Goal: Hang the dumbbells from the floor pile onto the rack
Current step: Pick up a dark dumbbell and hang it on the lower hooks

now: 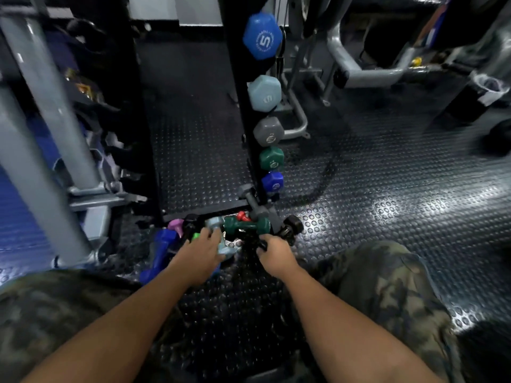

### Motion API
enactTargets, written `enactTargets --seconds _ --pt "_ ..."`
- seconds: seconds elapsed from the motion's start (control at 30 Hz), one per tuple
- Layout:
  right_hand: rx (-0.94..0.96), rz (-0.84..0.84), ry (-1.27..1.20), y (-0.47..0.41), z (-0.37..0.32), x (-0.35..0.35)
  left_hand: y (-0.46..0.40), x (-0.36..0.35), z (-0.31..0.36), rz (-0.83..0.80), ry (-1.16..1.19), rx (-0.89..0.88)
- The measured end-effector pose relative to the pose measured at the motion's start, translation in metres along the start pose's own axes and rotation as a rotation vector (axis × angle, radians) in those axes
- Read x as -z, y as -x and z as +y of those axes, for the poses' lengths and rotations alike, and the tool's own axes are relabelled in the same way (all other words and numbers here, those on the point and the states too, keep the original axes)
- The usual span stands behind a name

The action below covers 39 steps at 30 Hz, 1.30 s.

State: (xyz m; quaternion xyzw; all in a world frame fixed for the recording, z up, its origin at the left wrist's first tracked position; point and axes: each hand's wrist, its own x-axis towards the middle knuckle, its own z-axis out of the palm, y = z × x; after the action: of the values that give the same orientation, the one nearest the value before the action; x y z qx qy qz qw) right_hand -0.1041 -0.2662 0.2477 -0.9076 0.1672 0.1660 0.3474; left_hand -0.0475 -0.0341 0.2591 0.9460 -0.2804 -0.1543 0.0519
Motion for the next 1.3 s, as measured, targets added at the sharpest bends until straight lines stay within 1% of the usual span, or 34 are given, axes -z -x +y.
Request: enactTargets --seconds 0.07,0.13,0.27,0.4,0.57,0.73,1.0,1.17,1.3 --pt "0.019 0.01 0.009 0.004 -0.006 -0.001 0.003 -0.001 0.006 -0.032 0.048 -0.035" --pt "0.033 0.033 0.026 0.008 -0.012 -0.002 0.005 -0.003 0.012 -0.006 0.022 -0.063" --pt "0.034 0.061 0.042 0.014 -0.019 -0.009 0.013 -0.005 0.015 0.015 0.065 -0.077" --pt "0.044 0.051 0.031 0.015 -0.023 -0.014 0.01 0.002 0.01 0.034 0.132 -0.032" --pt "0.071 0.056 0.038 0.005 -0.023 -0.018 0.002 0.002 0.013 -0.03 0.154 0.001" --pt "0.059 0.037 0.018 -0.001 -0.018 -0.026 -0.009 -0.008 0.009 -0.066 0.166 0.042" --pt "-0.053 -0.009 -0.025 -0.023 0.005 -0.044 -0.037 -0.033 0.001 -0.085 0.223 0.103" --pt "-0.164 -0.012 -0.106 -0.048 0.023 -0.049 -0.053 -0.061 -0.002 -0.175 0.243 0.145" --pt "-0.27 0.015 -0.175 -0.075 0.043 -0.046 -0.072 -0.076 -0.003 -0.204 0.225 0.169"
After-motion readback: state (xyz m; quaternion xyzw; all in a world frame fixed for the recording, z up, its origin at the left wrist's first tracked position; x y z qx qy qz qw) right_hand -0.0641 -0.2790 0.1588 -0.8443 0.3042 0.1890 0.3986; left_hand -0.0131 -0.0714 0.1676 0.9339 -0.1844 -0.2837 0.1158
